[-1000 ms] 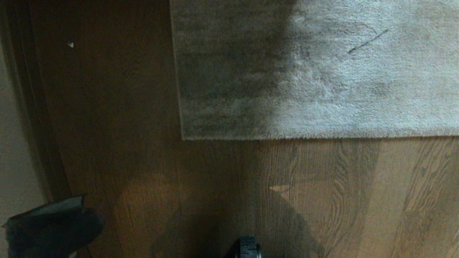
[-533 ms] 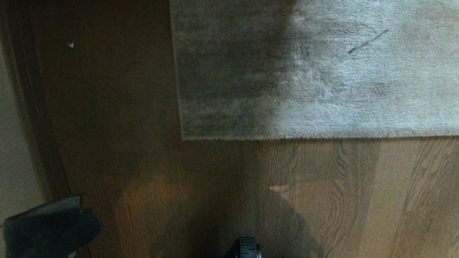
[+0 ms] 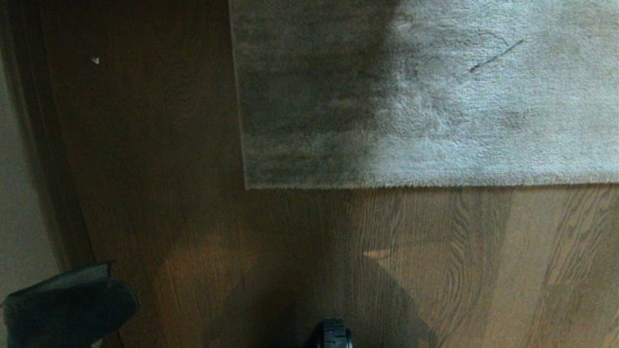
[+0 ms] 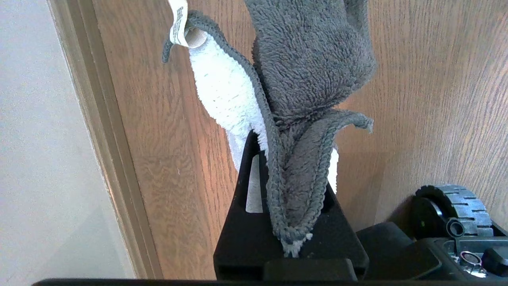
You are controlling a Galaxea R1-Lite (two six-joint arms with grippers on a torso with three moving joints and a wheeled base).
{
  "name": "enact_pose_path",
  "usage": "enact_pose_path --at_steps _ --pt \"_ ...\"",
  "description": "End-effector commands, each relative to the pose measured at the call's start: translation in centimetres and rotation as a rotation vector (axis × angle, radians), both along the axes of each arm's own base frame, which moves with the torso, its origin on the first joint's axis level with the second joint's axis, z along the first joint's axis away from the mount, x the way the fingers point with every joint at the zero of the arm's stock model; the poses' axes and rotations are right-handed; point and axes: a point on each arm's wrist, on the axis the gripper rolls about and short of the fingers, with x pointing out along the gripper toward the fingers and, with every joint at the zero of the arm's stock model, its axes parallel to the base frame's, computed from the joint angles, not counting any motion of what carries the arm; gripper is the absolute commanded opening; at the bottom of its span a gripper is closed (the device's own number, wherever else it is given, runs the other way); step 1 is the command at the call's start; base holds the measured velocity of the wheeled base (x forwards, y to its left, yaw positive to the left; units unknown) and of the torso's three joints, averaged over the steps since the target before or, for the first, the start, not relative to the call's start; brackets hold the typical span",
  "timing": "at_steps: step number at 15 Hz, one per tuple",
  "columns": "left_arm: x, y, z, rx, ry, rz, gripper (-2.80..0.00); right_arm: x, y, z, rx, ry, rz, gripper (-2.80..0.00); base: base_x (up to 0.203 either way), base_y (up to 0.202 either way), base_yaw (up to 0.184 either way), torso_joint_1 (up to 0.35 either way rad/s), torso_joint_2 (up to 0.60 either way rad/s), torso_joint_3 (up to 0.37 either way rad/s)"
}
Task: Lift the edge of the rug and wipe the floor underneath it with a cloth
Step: Lift up the carpet
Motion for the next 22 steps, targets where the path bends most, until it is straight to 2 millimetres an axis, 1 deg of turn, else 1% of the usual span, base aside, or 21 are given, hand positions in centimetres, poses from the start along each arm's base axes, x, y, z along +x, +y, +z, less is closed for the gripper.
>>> enact_pose_path --at_steps 1,22 --pt "0.00 0.00 0.01 0.000 -0.002 0.001 -2.80 0.00 0.00 0.00 0.002 -0.001 0.000 -2.80 0.000 0.000 0.000 0.000 0.00 0.000" --pt "0.00 0.00 0.01 -0.001 -0.001 0.001 -2.80 0.00 0.00 0.00 0.001 -0.001 0.000 -2.80 0.000 0.000 0.000 0.000 0.00 0.000"
